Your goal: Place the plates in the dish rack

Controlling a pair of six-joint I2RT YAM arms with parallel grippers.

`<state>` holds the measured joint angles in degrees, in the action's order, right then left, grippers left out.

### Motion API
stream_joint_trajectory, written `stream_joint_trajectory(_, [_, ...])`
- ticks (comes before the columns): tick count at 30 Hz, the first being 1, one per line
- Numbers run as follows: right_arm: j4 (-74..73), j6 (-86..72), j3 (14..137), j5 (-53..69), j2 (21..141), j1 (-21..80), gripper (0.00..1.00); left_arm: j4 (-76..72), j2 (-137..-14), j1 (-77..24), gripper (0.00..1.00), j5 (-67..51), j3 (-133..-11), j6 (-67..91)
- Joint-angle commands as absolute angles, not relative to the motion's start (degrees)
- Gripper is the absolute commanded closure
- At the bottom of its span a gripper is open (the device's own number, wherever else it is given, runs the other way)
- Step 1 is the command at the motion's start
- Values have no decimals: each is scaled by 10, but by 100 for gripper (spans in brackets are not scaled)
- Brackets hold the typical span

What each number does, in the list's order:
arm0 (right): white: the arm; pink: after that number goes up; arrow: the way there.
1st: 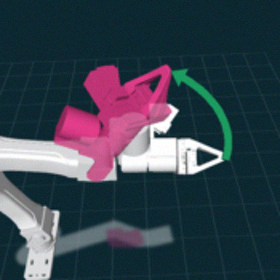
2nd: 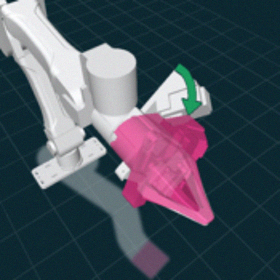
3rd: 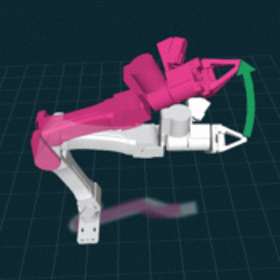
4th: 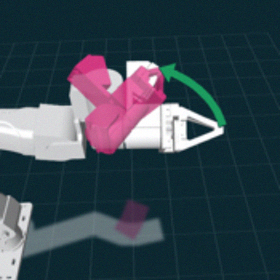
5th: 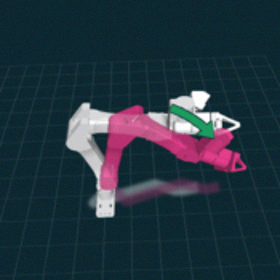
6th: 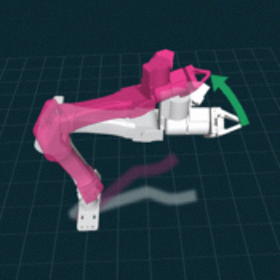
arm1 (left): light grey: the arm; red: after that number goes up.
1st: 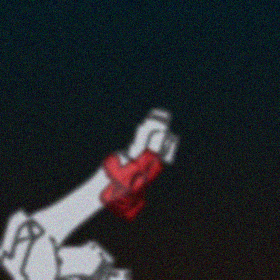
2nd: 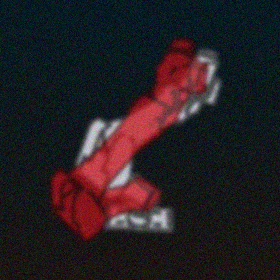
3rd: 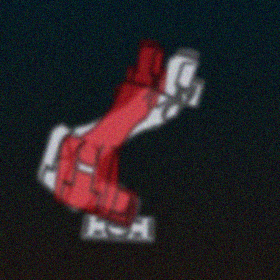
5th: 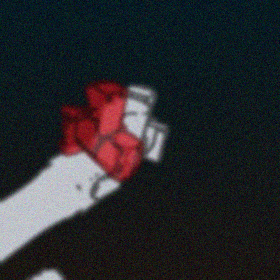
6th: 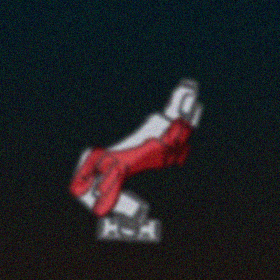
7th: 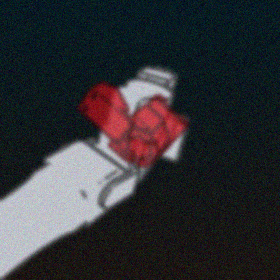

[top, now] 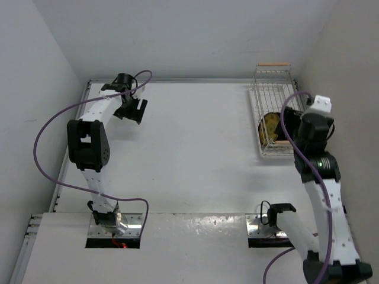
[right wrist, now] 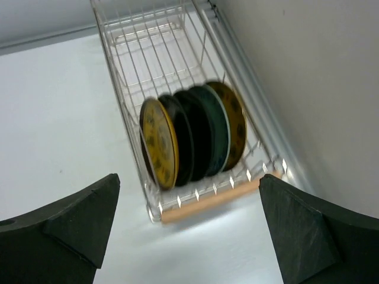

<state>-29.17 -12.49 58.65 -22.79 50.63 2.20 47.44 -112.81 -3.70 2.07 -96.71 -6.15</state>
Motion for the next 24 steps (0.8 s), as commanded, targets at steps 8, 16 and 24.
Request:
stream_joint_trajectory(8, [-554, -468, 430, -373, 286, 15, 0, 468, -1050, -59, 15, 61, -865, -70])
stream_joint_trajectory(16, [-671, -589, 457, -431, 273, 17, 0, 455, -987, -70, 15, 80, -785, -76])
stream_joint_trajectory(24, [-636, -547, 392, -400, 158, 17, 0, 443, -926, -70, 15, 116, -686, -98])
